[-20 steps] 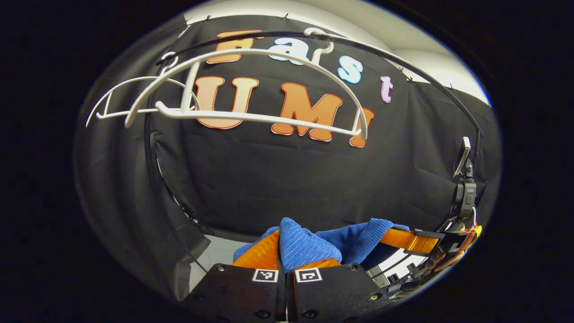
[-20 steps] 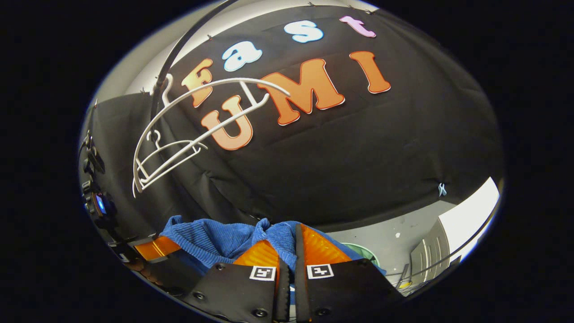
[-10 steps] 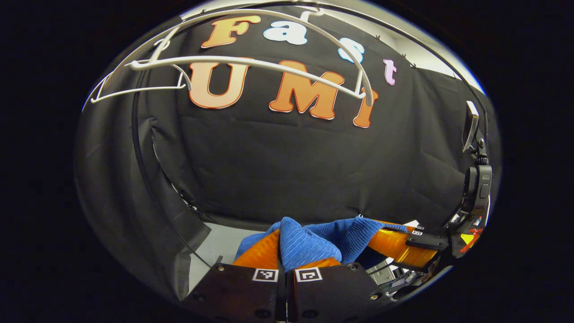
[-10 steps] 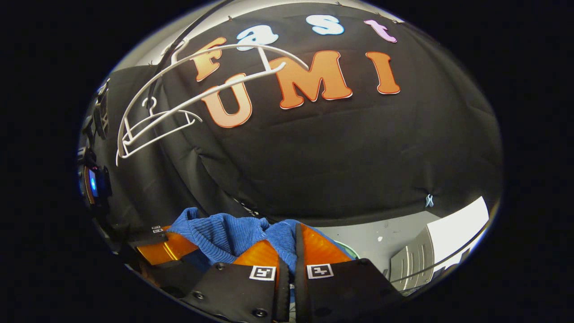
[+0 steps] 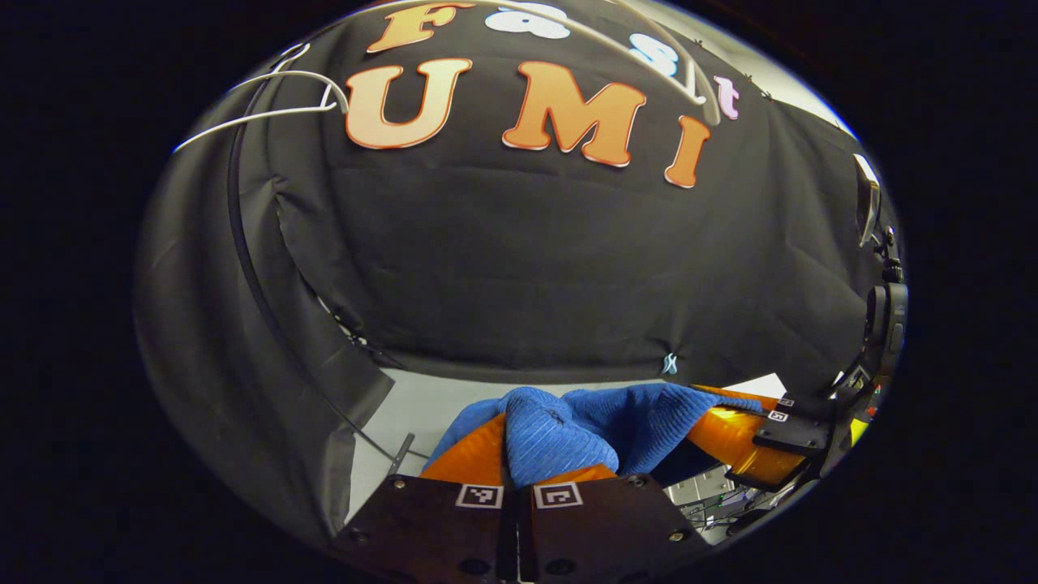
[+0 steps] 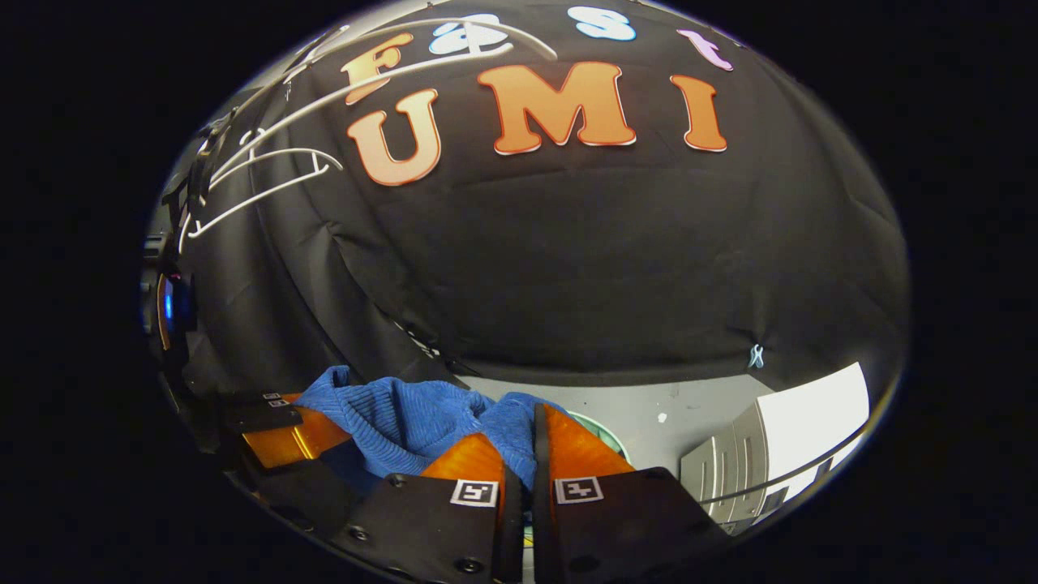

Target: Grasp the clothes on the hanger with both hands and then place them into the laundry hamper below.

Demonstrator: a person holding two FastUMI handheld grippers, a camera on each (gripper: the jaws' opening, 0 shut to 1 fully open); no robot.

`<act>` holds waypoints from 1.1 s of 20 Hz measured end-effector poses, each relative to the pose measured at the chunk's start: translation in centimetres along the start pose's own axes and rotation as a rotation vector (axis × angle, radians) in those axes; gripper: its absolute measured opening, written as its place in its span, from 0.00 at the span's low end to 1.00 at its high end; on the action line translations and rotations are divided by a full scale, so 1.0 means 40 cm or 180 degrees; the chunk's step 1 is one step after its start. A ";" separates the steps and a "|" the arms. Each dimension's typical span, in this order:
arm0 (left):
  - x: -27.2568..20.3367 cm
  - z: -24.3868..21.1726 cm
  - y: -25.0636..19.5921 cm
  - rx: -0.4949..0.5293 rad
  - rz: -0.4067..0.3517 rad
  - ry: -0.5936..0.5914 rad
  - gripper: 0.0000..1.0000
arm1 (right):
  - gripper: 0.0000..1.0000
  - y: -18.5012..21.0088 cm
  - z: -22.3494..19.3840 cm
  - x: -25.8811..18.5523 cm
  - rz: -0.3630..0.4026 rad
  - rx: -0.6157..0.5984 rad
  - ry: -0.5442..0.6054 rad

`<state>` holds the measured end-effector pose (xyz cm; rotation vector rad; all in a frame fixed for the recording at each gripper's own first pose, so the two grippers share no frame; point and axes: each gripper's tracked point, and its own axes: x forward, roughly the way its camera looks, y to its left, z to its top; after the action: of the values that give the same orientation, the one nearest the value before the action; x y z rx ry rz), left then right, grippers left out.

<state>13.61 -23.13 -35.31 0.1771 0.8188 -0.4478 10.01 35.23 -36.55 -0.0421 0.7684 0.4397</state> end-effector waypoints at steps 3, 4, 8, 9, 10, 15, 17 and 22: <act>0.026 -0.042 0.016 -0.0005 0.0119 0.0246 0.02 | 0.12 -0.029 -0.053 0.049 -0.0090 0.0049 0.0175; 0.039 -0.055 0.019 0.0012 0.0150 0.0316 0.02 | 0.12 -0.039 -0.074 0.067 -0.0121 0.0063 0.0232; 0.084 -0.119 0.003 0.0013 0.0212 0.0591 0.02 | 0.12 -0.071 -0.165 0.114 -0.0227 0.0122 0.0527; 0.093 -0.136 0.003 -0.0011 0.0212 0.0664 0.02 | 0.12 -0.079 -0.193 0.125 -0.0258 0.0170 0.0617; 0.103 -0.152 0.001 -0.0028 0.0205 0.0730 0.02 | 0.12 -0.087 -0.212 0.140 -0.0287 0.0217 0.0694; 0.152 -0.240 0.010 -0.0035 0.0255 0.1070 0.05 | 0.13 -0.119 -0.305 0.189 -0.0376 0.0283 0.1010; 0.158 -0.274 0.011 -0.0130 0.0302 0.1162 0.09 | 0.07 -0.129 -0.333 0.195 -0.0397 0.0305 0.1101; 0.138 -0.301 0.010 -0.0172 0.0295 0.1269 0.30 | 0.15 -0.142 -0.401 0.194 -0.0458 0.0341 0.1269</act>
<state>9.07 -20.65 -47.50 0.2579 1.2070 -0.3056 6.57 29.83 -54.11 -0.0860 1.1722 0.2537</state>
